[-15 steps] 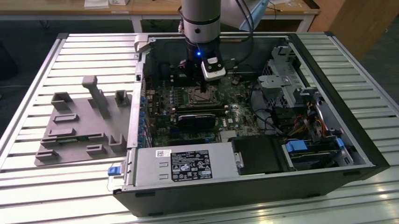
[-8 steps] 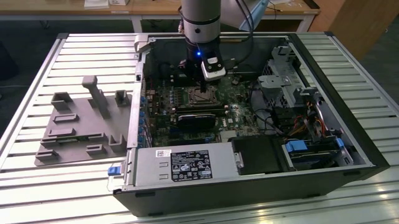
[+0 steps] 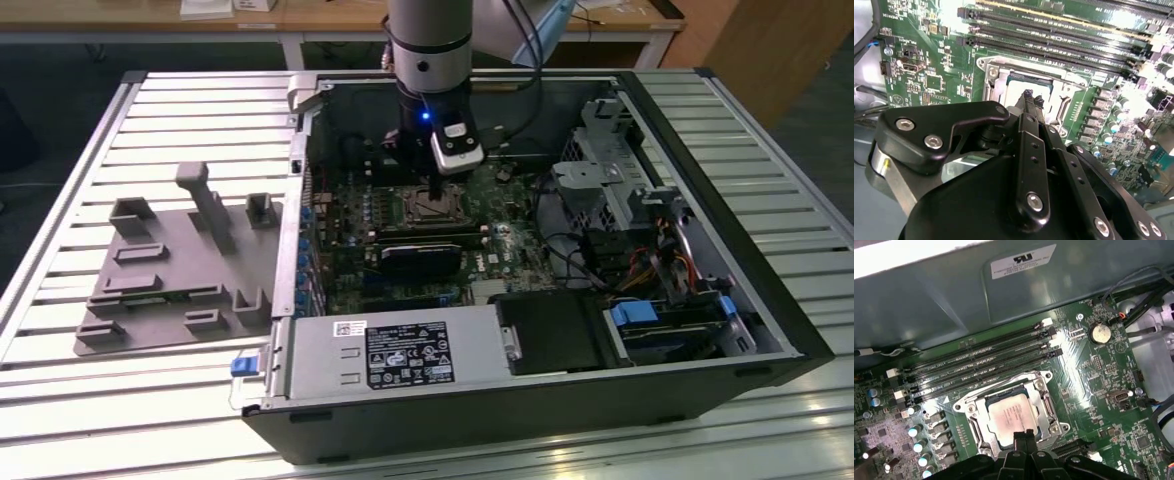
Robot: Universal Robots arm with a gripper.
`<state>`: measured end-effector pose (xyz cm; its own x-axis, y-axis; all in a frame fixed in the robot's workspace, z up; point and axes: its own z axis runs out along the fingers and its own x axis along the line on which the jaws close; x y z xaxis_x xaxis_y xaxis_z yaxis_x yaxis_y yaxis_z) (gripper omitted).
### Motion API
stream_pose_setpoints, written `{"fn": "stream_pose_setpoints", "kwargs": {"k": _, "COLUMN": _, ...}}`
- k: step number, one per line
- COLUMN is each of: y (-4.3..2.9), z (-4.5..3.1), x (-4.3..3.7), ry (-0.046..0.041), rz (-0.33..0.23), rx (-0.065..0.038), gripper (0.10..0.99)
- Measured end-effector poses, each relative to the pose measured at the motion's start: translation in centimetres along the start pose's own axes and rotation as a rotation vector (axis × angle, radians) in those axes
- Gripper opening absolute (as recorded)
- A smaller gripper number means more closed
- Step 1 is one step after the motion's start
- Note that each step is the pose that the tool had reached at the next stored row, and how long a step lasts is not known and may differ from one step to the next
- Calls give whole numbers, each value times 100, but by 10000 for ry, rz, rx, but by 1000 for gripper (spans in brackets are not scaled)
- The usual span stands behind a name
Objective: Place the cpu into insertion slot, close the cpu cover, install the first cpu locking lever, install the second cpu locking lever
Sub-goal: 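Install the second cpu locking lever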
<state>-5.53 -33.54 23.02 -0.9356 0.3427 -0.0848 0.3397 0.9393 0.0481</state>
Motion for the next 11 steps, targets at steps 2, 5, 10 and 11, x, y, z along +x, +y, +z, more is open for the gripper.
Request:
{"fn": "stream_pose_setpoints", "kwargs": {"k": 2, "y": -6, "z": 0, "x": -3, "ry": -38, "rz": -14, "rx": 109, "gripper": 102}}
{"fn": "stream_pose_setpoints", "kwargs": {"k": 5, "y": -26, "z": -1, "x": -9, "ry": -59, "rz": -19, "rx": 166, "gripper": 102}}
{"fn": "stream_pose_setpoints", "kwargs": {"k": 10, "y": -79, "z": -2, "x": -30, "ry": -65, "rz": -21, "rx": 184, "gripper": 102}}
{"fn": "stream_pose_setpoints", "kwargs": {"k": 11, "y": -88, "z": -2, "x": -34, "ry": -67, "rz": -21, "rx": 188, "gripper": 102}}
